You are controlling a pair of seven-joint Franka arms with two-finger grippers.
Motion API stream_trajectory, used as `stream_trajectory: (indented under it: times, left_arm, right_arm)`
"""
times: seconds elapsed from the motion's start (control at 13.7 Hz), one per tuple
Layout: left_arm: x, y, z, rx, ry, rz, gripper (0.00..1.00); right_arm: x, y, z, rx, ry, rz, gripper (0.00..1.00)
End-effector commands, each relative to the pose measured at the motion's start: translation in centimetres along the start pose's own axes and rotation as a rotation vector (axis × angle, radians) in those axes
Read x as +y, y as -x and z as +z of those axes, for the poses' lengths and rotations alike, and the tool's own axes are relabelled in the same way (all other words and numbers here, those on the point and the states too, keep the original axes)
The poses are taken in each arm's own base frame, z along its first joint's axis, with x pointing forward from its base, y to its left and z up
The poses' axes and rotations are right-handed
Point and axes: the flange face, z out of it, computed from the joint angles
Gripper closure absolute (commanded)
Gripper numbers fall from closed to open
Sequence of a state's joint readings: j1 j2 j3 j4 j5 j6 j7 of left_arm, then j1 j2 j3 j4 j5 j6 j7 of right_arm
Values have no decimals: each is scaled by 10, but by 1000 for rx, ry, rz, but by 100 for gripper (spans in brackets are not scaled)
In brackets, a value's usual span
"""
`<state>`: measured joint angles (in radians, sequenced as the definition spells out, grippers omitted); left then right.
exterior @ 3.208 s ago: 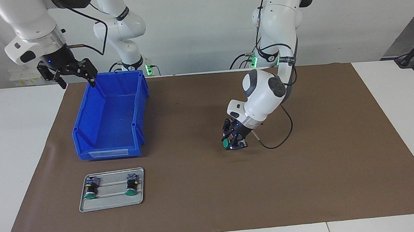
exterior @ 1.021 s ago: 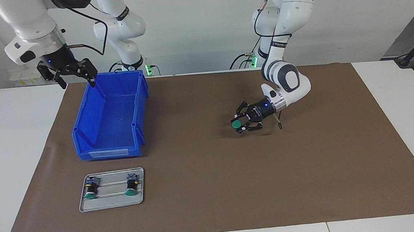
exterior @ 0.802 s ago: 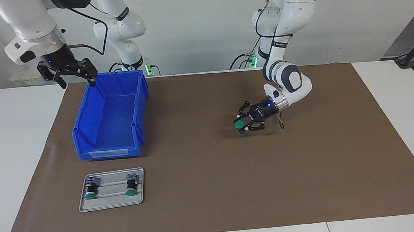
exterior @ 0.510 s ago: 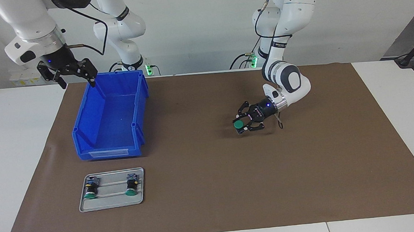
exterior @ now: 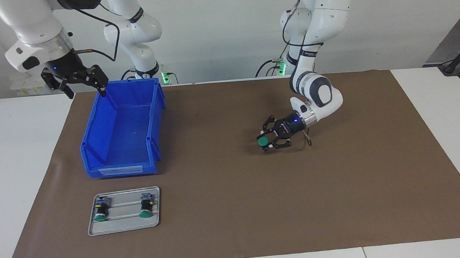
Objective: Place and press button with both arms
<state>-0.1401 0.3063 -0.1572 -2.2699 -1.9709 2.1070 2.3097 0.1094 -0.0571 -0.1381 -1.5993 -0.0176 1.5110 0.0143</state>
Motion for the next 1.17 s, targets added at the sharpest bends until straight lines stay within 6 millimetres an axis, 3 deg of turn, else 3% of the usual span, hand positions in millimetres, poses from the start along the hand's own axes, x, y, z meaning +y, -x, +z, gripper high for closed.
stream_trajectory:
  times: [0.0,0.44,1.09]
  left_arm:
    - [-5,0,13,33,-1,11,93]
    - [-2,3,11,32,5,9,84]
    - [-1,15,4,9,-9,-10,44]
  right_arm:
    - [-1,8,-1,-6,-20,15,0]
    - [-1,8,-1,-8,-20,15,0]
    - [-1,8,-1,-8,-20,15,0]
